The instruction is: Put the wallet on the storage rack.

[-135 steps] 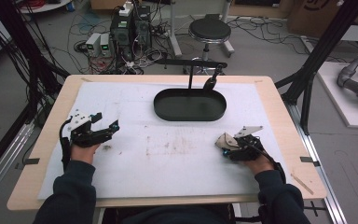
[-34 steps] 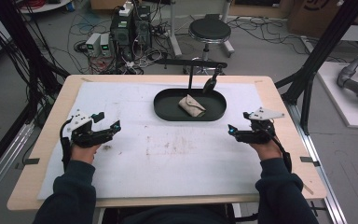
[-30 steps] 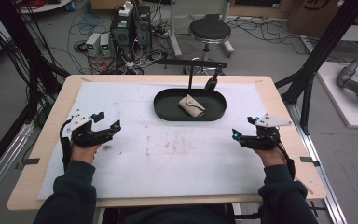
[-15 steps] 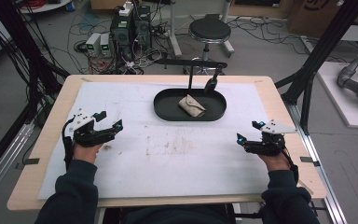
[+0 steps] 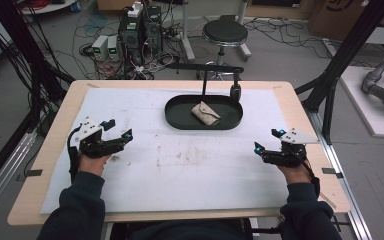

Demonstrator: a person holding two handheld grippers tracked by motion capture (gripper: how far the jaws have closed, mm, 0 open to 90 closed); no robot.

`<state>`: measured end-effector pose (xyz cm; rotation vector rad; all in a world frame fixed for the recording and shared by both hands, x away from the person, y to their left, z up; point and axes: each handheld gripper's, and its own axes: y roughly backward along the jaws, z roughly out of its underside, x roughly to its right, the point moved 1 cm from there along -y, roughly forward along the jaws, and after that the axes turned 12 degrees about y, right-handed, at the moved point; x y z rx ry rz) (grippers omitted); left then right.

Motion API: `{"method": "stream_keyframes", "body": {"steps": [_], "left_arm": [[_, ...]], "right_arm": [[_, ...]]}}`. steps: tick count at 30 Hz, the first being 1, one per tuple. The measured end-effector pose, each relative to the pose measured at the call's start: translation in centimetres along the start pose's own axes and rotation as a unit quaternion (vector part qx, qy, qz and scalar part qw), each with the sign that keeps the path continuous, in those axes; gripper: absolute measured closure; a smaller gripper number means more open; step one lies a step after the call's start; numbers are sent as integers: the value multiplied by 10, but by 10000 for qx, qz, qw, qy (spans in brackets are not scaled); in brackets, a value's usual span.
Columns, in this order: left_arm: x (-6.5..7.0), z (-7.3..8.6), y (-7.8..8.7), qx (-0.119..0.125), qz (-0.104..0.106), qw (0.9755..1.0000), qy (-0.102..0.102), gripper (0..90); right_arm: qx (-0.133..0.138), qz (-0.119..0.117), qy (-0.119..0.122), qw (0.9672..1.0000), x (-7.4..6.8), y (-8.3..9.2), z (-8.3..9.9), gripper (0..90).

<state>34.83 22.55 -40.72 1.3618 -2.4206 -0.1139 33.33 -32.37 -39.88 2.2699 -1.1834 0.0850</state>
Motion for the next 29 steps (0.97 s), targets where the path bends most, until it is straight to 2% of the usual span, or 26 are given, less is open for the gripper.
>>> {"method": "stream_keyframes", "body": {"steps": [29], "left_arm": [[0, 0, 0, -22, -23, 10000, -13, 226]], "right_arm": [[-41, 36, 59, 10000, 1, 0, 0, 210]]}}
